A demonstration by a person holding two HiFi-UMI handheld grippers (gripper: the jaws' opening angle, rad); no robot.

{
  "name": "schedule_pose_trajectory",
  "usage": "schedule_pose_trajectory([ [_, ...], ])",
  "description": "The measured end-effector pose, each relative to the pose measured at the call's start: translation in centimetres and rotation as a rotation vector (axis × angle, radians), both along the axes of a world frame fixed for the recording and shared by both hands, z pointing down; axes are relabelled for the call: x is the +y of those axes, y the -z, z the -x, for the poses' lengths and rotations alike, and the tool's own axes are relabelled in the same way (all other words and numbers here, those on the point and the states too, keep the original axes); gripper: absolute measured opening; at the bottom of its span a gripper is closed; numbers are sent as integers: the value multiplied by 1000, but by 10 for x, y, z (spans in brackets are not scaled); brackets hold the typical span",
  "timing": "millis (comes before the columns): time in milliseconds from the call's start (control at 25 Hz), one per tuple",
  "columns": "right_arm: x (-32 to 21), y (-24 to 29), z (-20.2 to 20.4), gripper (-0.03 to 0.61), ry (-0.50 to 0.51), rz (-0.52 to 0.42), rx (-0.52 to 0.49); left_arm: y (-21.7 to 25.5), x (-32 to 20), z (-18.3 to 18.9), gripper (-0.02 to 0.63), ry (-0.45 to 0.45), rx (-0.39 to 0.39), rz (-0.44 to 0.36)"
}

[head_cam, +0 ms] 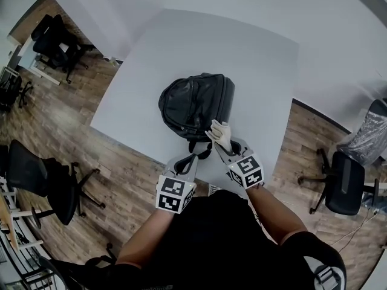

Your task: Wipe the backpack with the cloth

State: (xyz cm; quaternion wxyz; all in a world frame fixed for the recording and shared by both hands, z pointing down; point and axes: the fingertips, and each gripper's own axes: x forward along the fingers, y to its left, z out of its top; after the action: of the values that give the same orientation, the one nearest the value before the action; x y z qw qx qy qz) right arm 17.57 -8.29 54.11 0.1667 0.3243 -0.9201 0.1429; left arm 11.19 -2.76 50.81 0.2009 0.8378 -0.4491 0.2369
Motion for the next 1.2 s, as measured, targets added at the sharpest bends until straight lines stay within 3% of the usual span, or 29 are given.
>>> schedule_pose_trajectory([
  [520, 5, 19, 10, 94, 3, -9, -50, 5, -5, -3, 6, -40, -8, -8],
  [760, 12, 34, 8, 94, -75, -35, -49, 14, -4, 4, 8, -113, 0, -35],
  [1200, 71, 57, 50, 94, -210, -30, -83, 33, 34, 68, 6, -161, 47, -74],
])
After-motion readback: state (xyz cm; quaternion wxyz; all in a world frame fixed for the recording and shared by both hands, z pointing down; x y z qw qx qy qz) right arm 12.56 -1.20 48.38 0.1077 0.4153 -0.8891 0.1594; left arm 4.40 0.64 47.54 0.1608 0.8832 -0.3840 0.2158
